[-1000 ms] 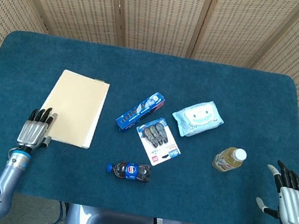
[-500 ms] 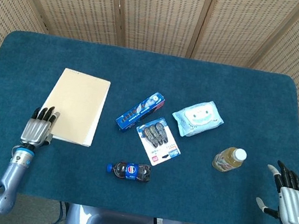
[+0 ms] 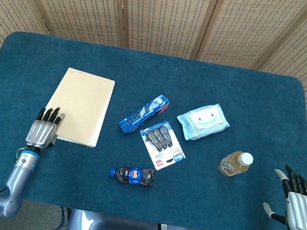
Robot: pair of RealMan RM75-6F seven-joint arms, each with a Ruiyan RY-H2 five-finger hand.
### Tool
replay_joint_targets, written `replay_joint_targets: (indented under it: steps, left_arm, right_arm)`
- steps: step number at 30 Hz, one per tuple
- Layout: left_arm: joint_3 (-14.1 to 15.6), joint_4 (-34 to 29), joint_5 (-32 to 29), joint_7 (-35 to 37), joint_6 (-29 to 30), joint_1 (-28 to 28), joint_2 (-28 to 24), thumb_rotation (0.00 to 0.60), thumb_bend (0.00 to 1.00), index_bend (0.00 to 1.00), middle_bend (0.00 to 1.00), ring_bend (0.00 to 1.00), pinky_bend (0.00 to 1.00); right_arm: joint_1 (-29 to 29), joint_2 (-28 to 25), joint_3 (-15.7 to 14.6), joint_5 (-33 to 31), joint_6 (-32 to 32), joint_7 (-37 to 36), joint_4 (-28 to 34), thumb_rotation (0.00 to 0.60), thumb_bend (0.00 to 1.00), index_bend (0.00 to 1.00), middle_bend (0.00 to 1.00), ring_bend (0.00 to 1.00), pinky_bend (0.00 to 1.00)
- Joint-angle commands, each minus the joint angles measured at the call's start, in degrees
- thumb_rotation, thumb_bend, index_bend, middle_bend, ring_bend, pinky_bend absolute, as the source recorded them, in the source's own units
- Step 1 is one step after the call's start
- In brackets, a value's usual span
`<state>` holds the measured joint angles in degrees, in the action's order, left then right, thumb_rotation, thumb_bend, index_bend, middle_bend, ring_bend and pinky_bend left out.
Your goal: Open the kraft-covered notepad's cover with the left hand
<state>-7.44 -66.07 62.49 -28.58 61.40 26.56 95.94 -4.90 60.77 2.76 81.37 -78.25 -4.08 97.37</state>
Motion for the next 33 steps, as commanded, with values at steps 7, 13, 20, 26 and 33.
replay_joint_targets:
  steps: [7,13,20,26,33]
  left_arm:
    - [-0.48,2.41,0.76,0.27,0.67,0.76,1.53,0.6,0.67,0.09,0.0,0.0,0.0]
    - [-0.96,3.28,0.45,-0.01,0.71,1.07,2.06,0.6,0.68,0.09,0.0,0.0,0.0]
    - [-2.23,4.69,-0.31,-0.28,0.74,1.72,2.35,0.6,0.68,0.09,0.0,0.0,0.0]
    - [-3.16,4.27,-1.61,-0.17,0.11,2.02,2.24,0.6,0.66,0.1,0.0,0.0,0.0]
    - [-4.03,4.61,-2.84,-1.66,0.11,2.82,2.7,0.6,0.65,0.1,0.0,0.0,0.0]
  right_arm:
    - [0.0,-0.08,-0.03,0.0,0.09,-0.24,0.04,0.6,0.26,0.11,0.0,0.0,0.0]
    - [0.01,-0.11,-0.05,0.02,0.1,-0.3,0.09,0.6,0.26,0.11,0.0,0.0,0.0]
    - [0.0,-0.14,-0.04,0.01,0.14,-0.37,0.14,0.6,0.26,0.11,0.0,0.0,0.0]
    - [0.01,-0.09,-0.01,0.04,0.04,-0.4,0.11,0.6,0.26,0.11,0.0,0.0,0.0]
    - [0.02,-0.14,0.0,-0.01,0.06,-0.51,0.14,0.6,0.26,0.11,0.0,0.0,0.0]
